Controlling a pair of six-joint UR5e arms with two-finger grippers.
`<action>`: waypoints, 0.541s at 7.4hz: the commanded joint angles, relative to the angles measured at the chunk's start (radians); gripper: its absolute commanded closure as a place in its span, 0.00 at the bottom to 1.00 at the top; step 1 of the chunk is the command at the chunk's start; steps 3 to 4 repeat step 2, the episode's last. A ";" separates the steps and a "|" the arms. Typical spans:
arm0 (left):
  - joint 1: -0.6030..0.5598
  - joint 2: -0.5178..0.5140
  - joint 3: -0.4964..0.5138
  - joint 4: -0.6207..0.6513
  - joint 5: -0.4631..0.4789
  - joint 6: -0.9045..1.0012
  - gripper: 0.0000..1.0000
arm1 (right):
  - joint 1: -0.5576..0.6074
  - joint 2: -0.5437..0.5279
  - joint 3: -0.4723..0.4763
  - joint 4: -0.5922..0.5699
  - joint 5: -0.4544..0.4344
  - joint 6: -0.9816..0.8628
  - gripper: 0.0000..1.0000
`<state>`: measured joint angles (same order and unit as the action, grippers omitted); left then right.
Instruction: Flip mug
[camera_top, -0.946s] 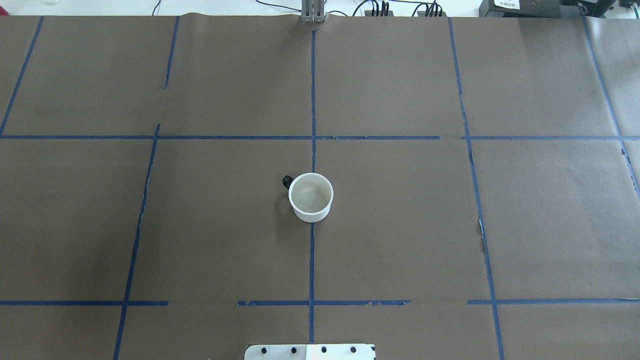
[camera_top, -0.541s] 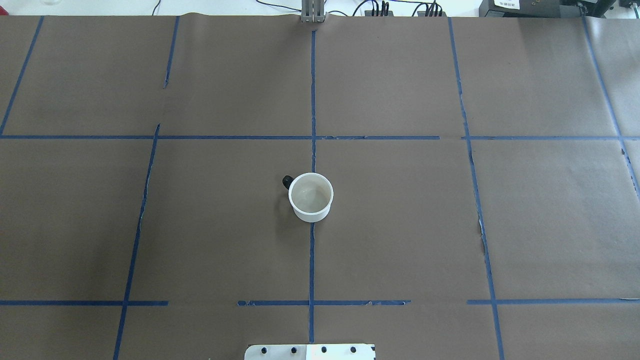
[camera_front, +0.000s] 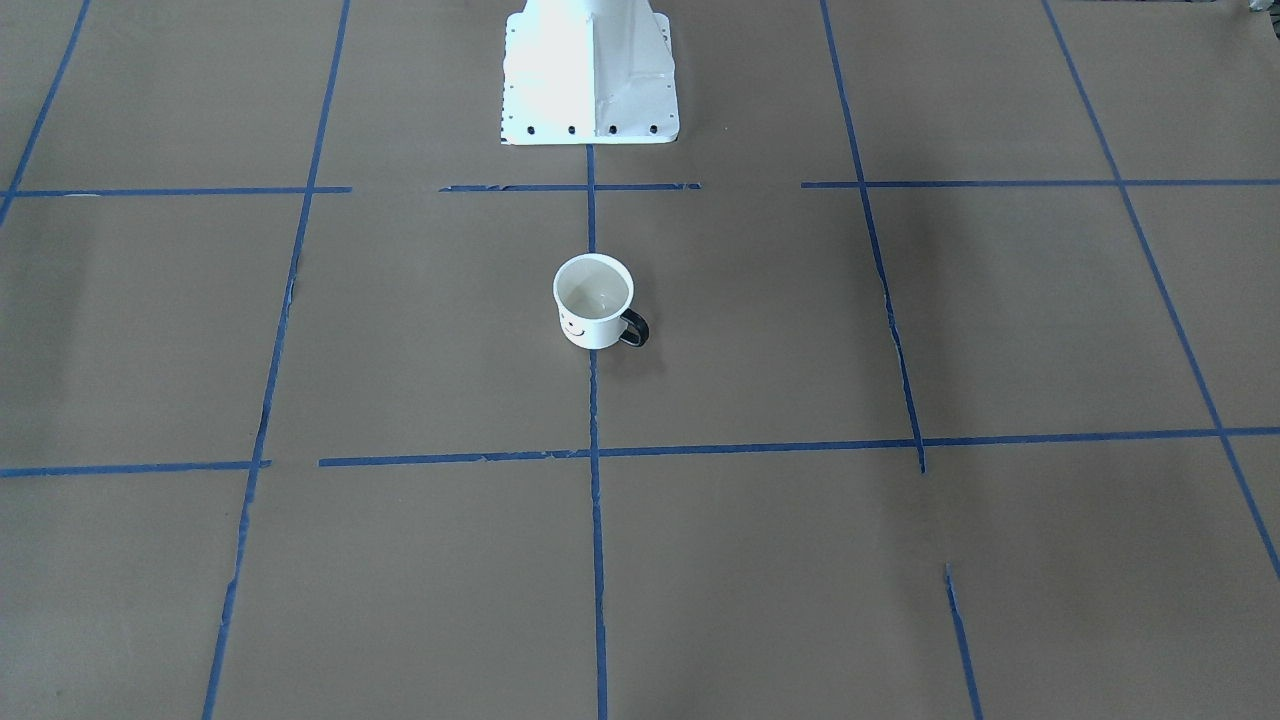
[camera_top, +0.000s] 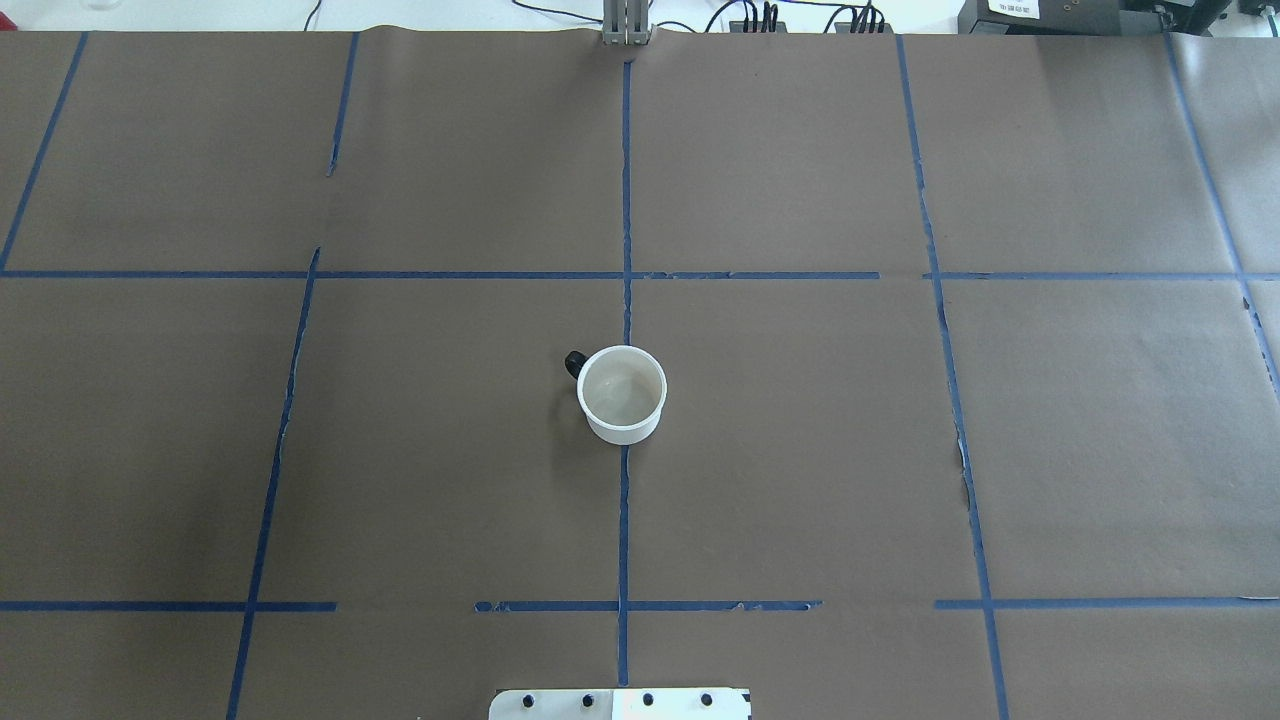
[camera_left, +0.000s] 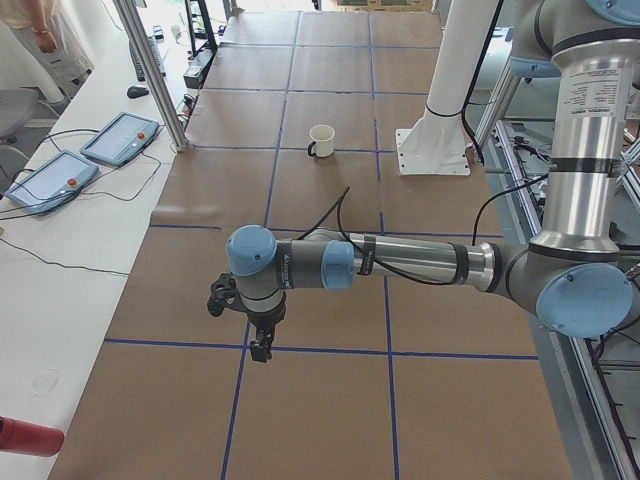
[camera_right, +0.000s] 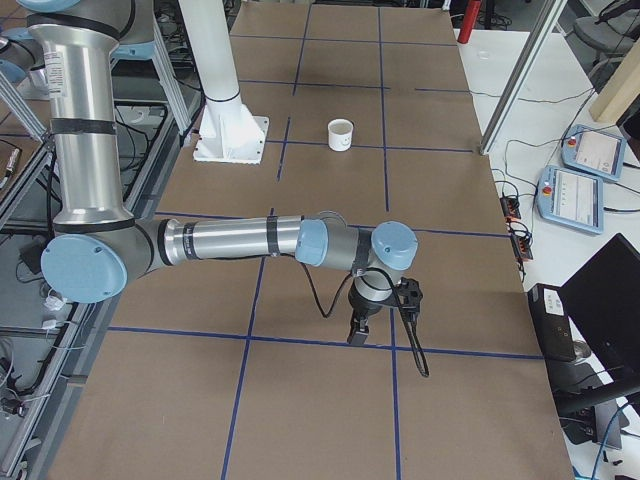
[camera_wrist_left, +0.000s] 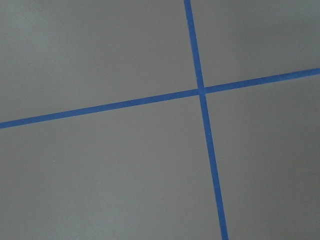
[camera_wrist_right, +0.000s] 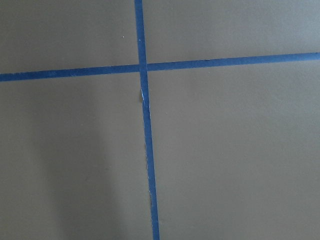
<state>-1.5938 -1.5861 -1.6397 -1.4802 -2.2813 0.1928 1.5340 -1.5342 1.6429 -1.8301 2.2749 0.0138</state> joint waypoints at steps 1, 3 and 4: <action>0.000 0.000 0.001 -0.005 -0.001 0.001 0.00 | 0.000 0.000 0.000 0.000 0.000 0.000 0.00; 0.000 0.000 0.003 -0.023 -0.001 0.001 0.00 | 0.000 0.000 0.000 0.000 0.000 0.000 0.00; 0.000 0.000 0.003 -0.023 -0.001 0.001 0.00 | 0.000 0.000 0.000 0.000 0.000 0.000 0.00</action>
